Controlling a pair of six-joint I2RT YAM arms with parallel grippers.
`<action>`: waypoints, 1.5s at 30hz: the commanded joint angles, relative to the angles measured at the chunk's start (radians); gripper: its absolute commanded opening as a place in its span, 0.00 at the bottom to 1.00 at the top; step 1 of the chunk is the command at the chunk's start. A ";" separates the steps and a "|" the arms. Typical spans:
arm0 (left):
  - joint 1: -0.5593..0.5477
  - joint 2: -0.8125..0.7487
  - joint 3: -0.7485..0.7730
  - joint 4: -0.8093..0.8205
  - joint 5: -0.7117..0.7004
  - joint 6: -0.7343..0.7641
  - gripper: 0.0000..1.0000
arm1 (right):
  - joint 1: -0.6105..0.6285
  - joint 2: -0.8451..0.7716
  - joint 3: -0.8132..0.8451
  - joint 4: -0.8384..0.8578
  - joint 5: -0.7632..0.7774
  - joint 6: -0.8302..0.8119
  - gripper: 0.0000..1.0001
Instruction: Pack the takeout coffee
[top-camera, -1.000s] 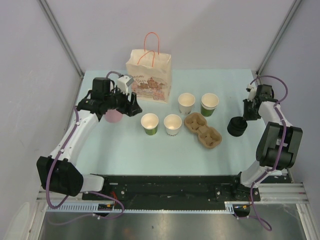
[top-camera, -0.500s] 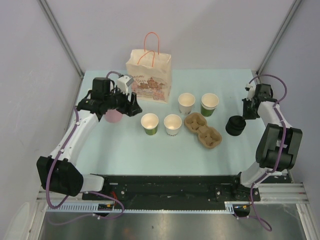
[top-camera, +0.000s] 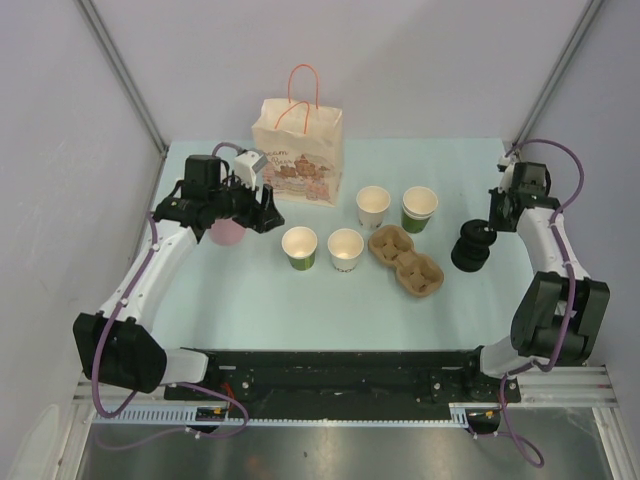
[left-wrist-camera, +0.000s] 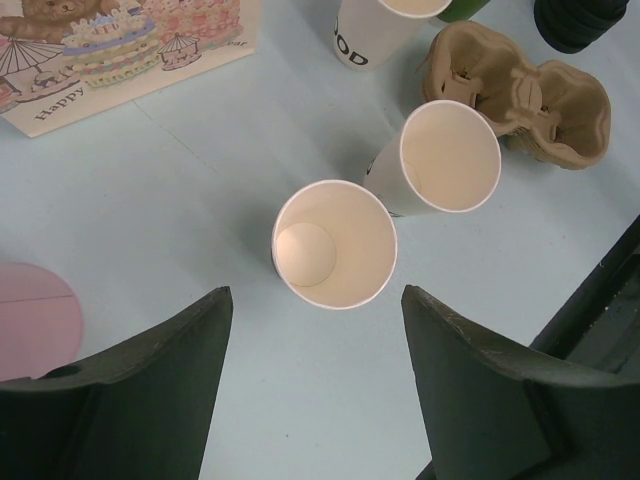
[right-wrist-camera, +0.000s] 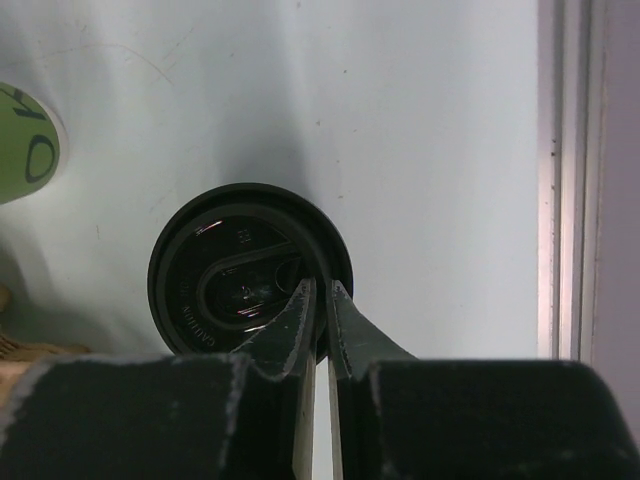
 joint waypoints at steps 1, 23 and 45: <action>0.008 -0.037 0.017 0.007 0.011 0.066 0.75 | 0.014 -0.116 0.012 0.019 0.045 0.051 0.00; 0.114 -0.132 -0.147 0.004 -0.089 0.112 0.75 | 0.999 -0.115 0.190 0.135 0.341 0.223 0.00; 0.153 -0.128 -0.192 0.005 -0.079 0.114 0.75 | 1.109 0.345 0.492 0.123 0.202 0.143 0.00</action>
